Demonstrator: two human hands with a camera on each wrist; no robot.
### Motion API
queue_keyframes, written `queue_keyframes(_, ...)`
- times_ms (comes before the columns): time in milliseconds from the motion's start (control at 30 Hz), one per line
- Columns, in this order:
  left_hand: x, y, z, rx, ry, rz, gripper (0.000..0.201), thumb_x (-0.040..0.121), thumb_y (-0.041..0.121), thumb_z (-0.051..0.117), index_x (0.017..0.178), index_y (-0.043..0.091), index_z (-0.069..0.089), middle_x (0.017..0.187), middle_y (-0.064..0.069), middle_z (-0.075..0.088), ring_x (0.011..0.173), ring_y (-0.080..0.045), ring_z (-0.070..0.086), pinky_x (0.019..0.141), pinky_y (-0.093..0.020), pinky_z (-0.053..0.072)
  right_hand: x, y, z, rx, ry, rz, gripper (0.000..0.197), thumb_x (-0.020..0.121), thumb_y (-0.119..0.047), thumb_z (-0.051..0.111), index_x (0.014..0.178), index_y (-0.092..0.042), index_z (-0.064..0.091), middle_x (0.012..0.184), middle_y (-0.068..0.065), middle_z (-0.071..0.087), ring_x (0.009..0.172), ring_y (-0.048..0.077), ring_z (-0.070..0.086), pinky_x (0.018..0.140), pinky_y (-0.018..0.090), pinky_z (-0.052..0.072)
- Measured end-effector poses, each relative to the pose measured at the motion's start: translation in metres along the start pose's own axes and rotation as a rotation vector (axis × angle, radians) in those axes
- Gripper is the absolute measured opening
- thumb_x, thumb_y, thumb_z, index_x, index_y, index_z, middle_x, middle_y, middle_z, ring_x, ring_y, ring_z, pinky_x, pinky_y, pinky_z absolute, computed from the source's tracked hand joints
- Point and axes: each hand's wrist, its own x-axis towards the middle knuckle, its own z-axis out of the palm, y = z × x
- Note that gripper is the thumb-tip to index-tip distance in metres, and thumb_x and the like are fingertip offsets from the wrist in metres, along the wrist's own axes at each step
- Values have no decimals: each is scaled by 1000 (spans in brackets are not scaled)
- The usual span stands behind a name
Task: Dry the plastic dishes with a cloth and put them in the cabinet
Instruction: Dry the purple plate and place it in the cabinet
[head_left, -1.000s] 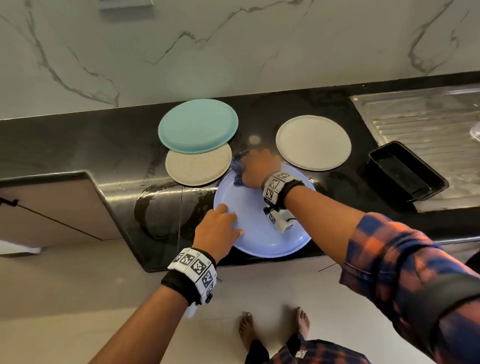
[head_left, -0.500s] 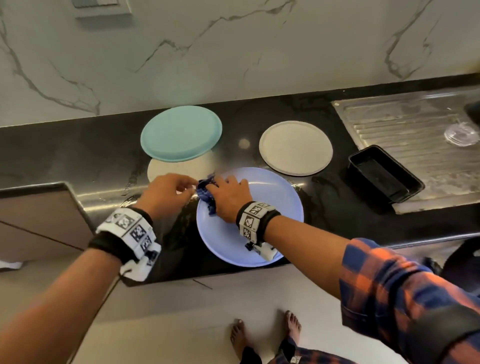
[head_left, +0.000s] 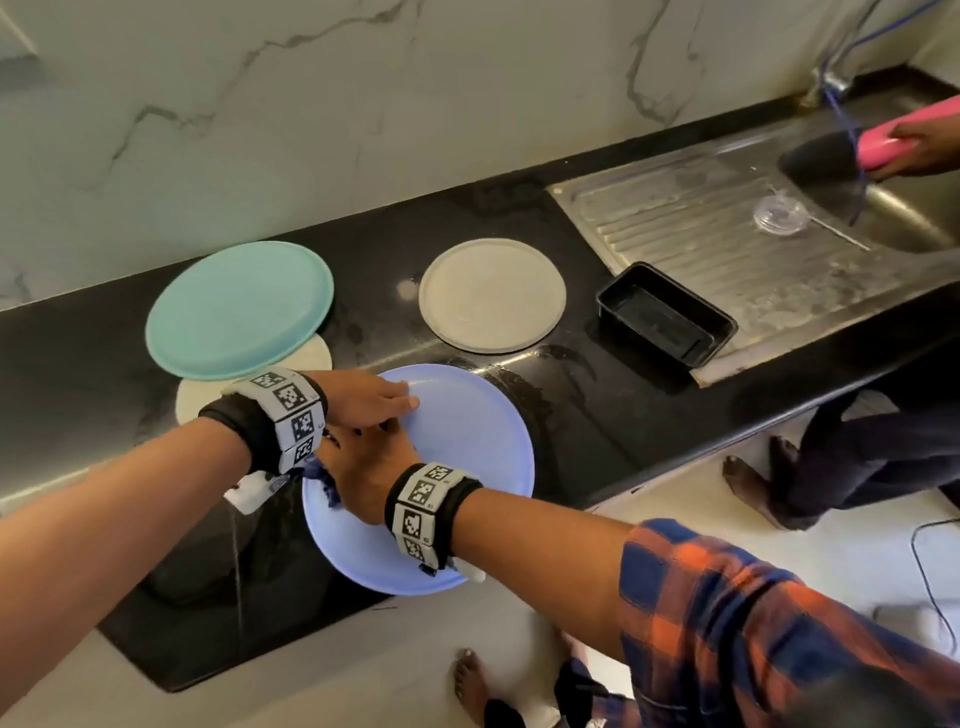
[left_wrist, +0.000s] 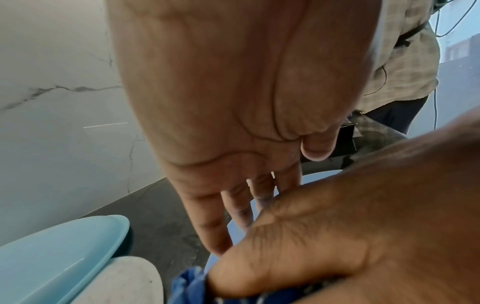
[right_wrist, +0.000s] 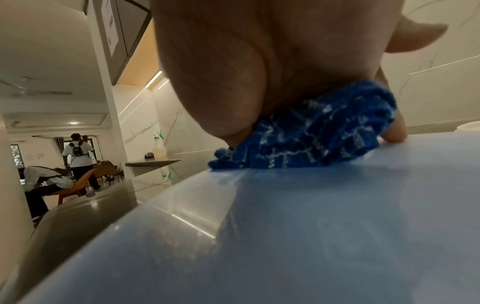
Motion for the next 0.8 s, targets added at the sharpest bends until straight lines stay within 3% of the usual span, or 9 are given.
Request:
queue_keyframes(100,2,-2,-1,16,-72,-50,64,102,60,21,158,31,11,164,3,21,150,-20,21,122,-36,12,-4,-7,-9,-58,-48,-7,73,93,-50,53,154,-19,29,159,6,27,147,34,19,117,53,20)
queue_keyframes(167,3,-3,-1,39,-80,-64,67,101,62,21,158,31,7,164,2,19,150,-21,20,122,-37,11,-15,-13,-14,-66,1,-105,48,95,-43,51,140,-26,48,143,0,47,135,28,41,107,43,36)
queue_keyframes(233,4,-1,2,67,-85,-52,72,100,63,22,159,26,4,164,0,18,150,-23,20,121,-38,13,-35,-22,-16,-107,8,-250,31,95,-37,48,123,-34,60,130,-9,53,120,22,51,89,36,46)
queue_keyframes(333,3,-4,11,102,-77,22,72,103,54,31,159,20,1,164,5,16,148,-22,25,119,-35,19,-75,-22,-5,-79,0,-374,38,93,-32,36,122,-34,61,133,-8,51,115,22,52,83,37,47)
queue_keyframes(400,2,-13,15,169,-47,78,72,103,45,43,159,24,4,166,6,5,148,-20,24,117,-31,21,-108,-3,0,61,17,-399,35,90,-30,48,122,-28,62,135,-2,53,112,29,54,82,40,46)
queue_keyframes(467,2,-20,22,251,-32,142,85,95,41,62,158,29,6,165,7,-12,150,-19,18,117,-30,22,-139,29,10,128,43,-403,40,85,-23,60,125,-25,61,138,1,52,113,33,53,81,42,47)
queue_keyframes(600,1,-23,37,282,23,193,119,73,42,85,158,28,2,163,5,-20,152,-15,5,119,-32,19,-170,108,12,101,29,-266,54,82,-13,55,134,-26,54,146,2,49,117,34,55,80,47,54)
queue_keyframes(667,2,-21,43,259,70,203,126,67,39,89,158,27,3,164,2,-19,153,-16,3,120,-32,19,-165,140,0,67,-2,-131,55,85,-18,56,139,-31,51,148,1,48,121,32,55,78,46,56)
queue_keyframes(800,3,-19,50,241,121,205,132,61,35,93,158,22,4,165,-3,-16,153,-20,1,121,-33,18,-112,167,-16,75,18,193,52,97,-31,49,148,-36,39,152,-4,38,128,29,45,90,43,50)
